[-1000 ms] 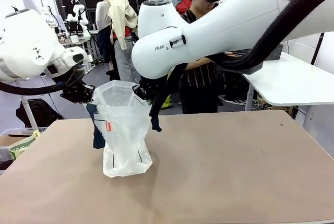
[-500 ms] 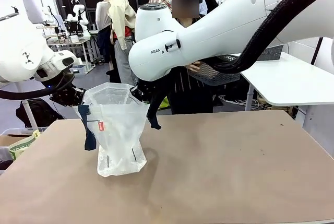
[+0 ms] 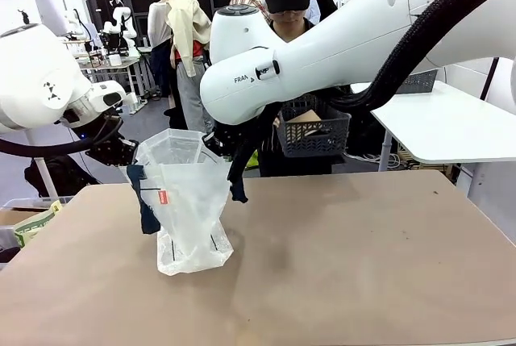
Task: Transfer purchased items from the store into the shopping bag.
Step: Open the Reusable shopping bag in the center of the table, then move the Reusable shopping bag to the right side of the table.
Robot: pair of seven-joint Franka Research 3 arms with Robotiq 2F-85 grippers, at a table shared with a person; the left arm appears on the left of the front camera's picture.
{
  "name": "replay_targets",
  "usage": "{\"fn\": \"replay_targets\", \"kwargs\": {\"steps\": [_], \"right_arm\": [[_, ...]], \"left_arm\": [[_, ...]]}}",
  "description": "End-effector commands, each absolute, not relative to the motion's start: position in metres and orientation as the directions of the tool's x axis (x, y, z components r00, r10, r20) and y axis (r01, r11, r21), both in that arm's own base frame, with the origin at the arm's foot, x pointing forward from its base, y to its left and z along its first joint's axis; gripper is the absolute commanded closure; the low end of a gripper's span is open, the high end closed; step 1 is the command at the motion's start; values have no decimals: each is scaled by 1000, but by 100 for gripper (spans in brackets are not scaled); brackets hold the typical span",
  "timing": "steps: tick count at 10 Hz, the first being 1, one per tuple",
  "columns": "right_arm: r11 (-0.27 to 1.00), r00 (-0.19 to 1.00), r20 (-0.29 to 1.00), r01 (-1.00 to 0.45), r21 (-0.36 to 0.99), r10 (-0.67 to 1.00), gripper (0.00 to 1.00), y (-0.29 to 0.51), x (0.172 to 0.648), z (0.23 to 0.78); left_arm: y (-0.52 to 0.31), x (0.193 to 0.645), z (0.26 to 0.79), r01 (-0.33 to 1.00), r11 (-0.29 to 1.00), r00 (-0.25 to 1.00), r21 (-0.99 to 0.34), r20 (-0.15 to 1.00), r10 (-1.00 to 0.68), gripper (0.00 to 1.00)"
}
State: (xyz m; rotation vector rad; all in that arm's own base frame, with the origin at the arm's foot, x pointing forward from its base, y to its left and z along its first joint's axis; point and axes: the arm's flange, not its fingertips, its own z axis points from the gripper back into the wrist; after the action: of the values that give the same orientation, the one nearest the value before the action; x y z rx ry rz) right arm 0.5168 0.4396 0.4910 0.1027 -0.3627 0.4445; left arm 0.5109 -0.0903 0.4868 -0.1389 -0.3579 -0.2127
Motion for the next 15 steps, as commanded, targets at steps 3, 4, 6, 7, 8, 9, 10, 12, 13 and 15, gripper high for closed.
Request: {"fn": "replay_targets", "kwargs": {"steps": [3,4,6,7,8,9,10,12,13,15], "right_arm": [[907,846,368,-421,19,385,100,440,516,491],[907,846,368,-421,19,385,100,440,516,491],[907,846,368,-421,19,385,100,440,516,491],[907,846,368,-421,19,385,100,440,516,491],[907,846,368,-421,19,385,100,440,516,491],[907,846,368,-421,19,385,100,440,516,491],[907,846,368,-421,19,385,100,440,516,491],[907,846,368,-421,19,385,100,440,516,491],[907,846,368,-421,19,385,100,440,516,491],[907,846,368,-421,19,385,100,440,516,491]], "left_arm": [[-85,508,490,199,976,919,-89,362,-154,100],[-85,508,490,199,976,919,-89,362,-154,100],[-85,508,490,199,976,919,-89,362,-154,100],[-85,508,490,199,976,919,-89,362,-154,100],[-85,508,490,199,976,919,-89,362,-154,100],[-85,508,490,199,976,919,-89,362,-154,100],[-85,508,490,199,976,919,-89,362,-154,100],[-85,508,490,199,976,919,-89,362,-154,100],[-85,508,490,199,976,919,-89,362,-154,100],[-85,508,490,199,976,919,-89,362,-154,100]]}}
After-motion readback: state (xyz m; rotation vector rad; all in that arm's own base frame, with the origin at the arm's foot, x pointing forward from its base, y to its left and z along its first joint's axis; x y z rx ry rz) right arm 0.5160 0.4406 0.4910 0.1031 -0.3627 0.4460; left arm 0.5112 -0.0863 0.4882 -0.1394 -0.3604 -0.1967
